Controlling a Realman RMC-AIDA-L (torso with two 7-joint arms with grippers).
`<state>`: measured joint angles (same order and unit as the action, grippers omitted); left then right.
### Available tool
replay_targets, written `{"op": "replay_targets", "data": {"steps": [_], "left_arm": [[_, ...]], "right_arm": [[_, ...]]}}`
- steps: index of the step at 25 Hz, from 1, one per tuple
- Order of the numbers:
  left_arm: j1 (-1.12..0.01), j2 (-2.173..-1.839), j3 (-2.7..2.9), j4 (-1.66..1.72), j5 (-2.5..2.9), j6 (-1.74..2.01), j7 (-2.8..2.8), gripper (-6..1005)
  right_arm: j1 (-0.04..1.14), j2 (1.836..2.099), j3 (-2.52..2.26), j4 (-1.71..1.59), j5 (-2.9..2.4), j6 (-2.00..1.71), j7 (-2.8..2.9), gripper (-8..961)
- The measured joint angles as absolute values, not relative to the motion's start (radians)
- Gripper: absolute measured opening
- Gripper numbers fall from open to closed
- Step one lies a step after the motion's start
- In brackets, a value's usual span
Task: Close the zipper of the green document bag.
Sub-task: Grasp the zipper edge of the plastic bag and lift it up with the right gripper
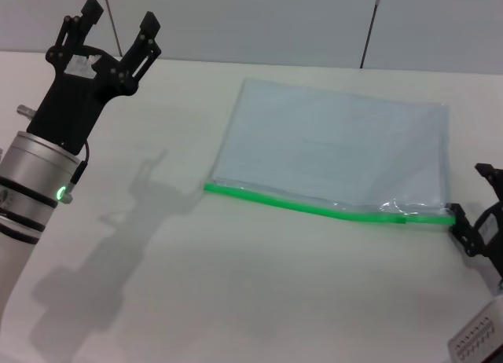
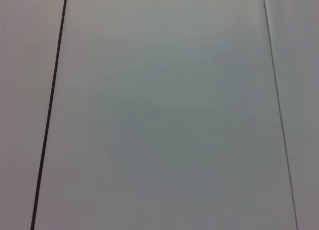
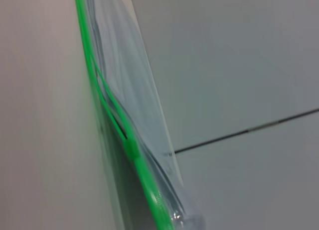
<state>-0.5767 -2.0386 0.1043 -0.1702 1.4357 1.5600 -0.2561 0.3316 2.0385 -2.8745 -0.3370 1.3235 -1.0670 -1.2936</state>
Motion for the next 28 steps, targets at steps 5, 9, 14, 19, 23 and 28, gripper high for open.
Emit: {"op": "replay_targets", "data": {"steps": [5,9,14,19,23,28], "left_arm": [[-0.577,-2.039,0.104,-0.170,1.436,1.560,-0.256,865],[-0.577,-2.039,0.104,-0.170,1.436,1.560,-0.256,865],[-0.577,-2.039,0.104,-0.170,1.436,1.560,-0.256,864],[-0.577,-2.039,0.104,-0.170,1.436,1.560,-0.256,863],[-0.581,-2.039,0.104,-0.170,1.436,1.560,-0.256,863],[-0.583,-2.040,0.104,-0.171,1.436,1.560,-0.256,862]], "right_arm": [[0.345,2.037,-2.875,-0.357,1.323,-1.039,-1.329,880],[0.342,2.037,-2.874,-0.365,1.323,-1.034,-1.348,880],[0.339,2.038,-2.876,-0.384,1.316,-1.033,-1.376,879],[0.344,2.039,-2.876,-0.421,1.312,-1.032,-1.419,878],[0.349,2.039,-2.876,-0.436,1.310,-1.026,-1.432,878],[0.366,2.037,-2.876,-0.454,1.298,-0.969,-1.435,877]]}}
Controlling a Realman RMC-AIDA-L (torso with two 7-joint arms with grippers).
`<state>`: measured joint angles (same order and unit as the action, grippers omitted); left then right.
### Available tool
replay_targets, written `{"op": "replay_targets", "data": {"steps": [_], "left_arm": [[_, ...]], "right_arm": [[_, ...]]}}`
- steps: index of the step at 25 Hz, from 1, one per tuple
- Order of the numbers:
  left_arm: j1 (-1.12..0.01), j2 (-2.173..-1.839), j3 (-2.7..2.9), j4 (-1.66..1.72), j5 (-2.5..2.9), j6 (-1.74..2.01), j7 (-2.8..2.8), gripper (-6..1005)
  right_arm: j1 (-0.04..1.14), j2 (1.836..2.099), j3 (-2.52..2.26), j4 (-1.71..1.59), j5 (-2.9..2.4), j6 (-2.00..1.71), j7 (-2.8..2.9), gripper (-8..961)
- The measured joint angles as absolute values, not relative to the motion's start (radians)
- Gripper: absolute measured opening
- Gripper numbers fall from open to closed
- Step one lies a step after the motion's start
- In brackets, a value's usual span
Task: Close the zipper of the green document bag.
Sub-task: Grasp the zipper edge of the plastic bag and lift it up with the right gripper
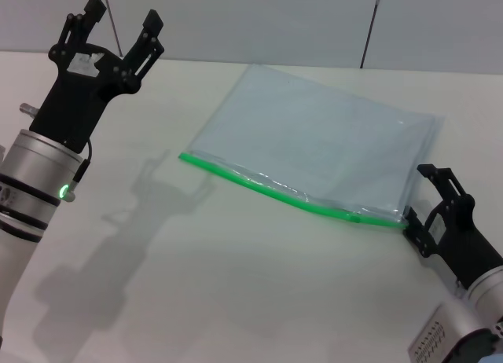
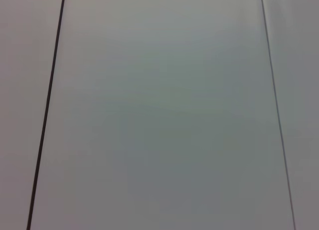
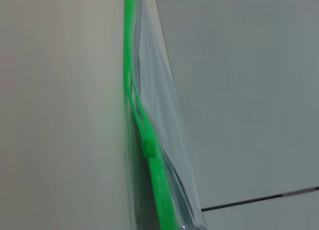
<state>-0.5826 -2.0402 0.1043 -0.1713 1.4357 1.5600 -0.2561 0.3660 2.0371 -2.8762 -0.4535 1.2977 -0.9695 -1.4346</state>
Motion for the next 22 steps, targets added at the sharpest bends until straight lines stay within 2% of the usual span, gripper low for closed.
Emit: {"op": "replay_targets", "data": {"steps": [22], "left_arm": [[-0.585,-2.040,0.104,-0.174,1.436,1.560,-0.256,860]], "right_arm": [[0.412,2.035,-2.876,-0.495,1.173,-0.958,-1.401,874]]}}
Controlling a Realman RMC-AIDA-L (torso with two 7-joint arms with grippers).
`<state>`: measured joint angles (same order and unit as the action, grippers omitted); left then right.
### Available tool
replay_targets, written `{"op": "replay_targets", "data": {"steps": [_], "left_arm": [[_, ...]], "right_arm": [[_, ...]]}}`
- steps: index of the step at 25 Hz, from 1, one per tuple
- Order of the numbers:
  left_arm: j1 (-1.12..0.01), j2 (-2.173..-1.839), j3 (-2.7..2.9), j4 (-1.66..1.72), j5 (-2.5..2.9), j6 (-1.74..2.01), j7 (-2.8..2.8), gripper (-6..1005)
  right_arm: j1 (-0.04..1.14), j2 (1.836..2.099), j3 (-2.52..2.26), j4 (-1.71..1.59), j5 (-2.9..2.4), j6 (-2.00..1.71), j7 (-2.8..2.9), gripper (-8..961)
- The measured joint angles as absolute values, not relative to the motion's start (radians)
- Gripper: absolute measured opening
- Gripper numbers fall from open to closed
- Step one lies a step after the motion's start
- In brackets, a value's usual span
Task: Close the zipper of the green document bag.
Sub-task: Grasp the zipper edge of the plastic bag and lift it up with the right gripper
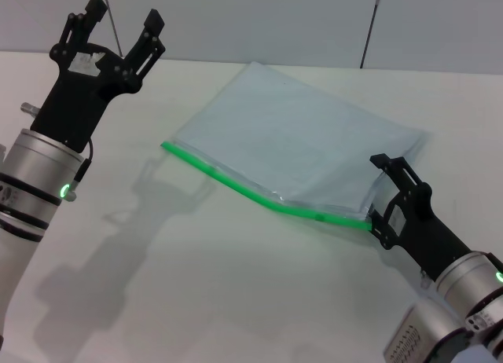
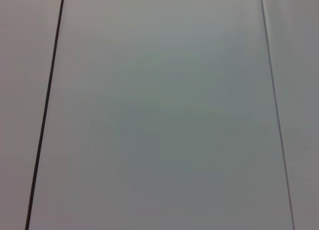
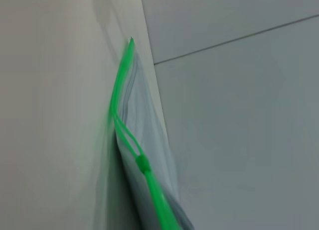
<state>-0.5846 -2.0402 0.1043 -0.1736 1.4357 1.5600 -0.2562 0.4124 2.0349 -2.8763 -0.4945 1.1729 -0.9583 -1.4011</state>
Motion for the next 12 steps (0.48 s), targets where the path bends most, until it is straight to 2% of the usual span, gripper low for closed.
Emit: {"op": "replay_targets", "data": {"steps": [7,12], "left_arm": [[-0.584,-2.040,0.104,-0.173,1.436,1.560,-0.257,859],[-0.584,-2.040,0.104,-0.173,1.436,1.560,-0.257,859]], "right_arm": [[0.445,2.034,-2.876,-0.493,1.170,-0.909,-1.407,873],[0.456,2.036,-2.876,-0.494,1.170,-0.875,-1.409,787]]}}
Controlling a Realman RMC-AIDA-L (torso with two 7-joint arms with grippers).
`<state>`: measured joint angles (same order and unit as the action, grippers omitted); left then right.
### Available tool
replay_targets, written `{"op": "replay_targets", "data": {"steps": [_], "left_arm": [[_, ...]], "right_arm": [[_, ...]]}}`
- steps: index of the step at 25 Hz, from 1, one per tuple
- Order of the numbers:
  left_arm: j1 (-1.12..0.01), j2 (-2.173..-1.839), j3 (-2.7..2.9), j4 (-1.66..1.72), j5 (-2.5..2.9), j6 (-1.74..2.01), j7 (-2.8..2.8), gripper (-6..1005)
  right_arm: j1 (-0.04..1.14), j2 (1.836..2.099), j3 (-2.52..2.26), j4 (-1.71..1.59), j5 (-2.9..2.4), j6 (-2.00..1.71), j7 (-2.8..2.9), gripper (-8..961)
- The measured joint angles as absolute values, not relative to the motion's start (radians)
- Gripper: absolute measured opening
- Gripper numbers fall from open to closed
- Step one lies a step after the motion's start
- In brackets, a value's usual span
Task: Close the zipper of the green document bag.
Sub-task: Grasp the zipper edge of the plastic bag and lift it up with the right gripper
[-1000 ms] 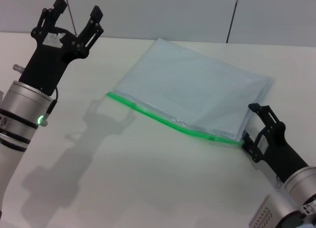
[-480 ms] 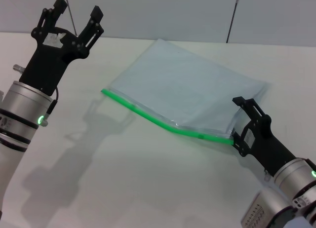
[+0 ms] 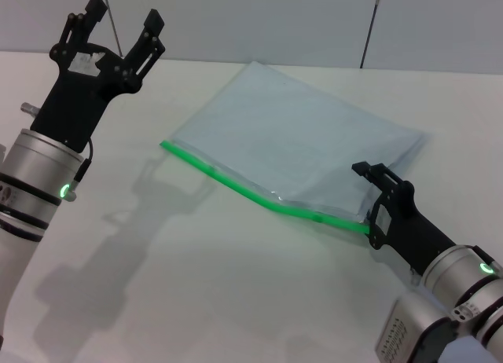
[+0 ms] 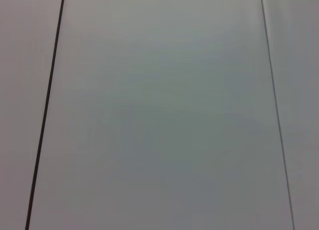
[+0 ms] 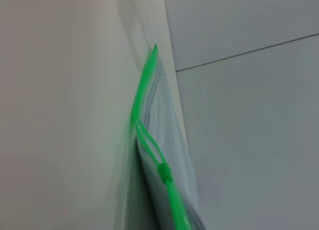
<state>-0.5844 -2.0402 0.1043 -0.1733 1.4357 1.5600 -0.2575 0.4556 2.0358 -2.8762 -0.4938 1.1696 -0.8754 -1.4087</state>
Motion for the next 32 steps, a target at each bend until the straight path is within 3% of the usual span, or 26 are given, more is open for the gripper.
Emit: {"op": "replay_targets", "data": {"steps": [6,17,24,32], "left_arm": [[-0.584,-2.040,0.104,-0.173,1.436,1.560,-0.257,858],[-0.584,-2.040,0.104,-0.173,1.436,1.560,-0.256,857],[-0.585,-2.040,0.105,-0.172,1.436,1.560,-0.256,856],[-0.599,-2.040,0.115,-0.170,1.444,1.527,-0.240,855]], "right_arm": [[0.463,2.037,-2.876,-0.496,1.170,-0.864,-1.409,683],[0.480,2.037,-2.876,-0.499,1.171,-0.863,-1.410,190],[0.485,2.037,-2.876,-0.495,1.169,-0.863,-1.410,49],[0.497,2.034,-2.876,-0.482,1.169,-0.864,-1.410,49]]}}
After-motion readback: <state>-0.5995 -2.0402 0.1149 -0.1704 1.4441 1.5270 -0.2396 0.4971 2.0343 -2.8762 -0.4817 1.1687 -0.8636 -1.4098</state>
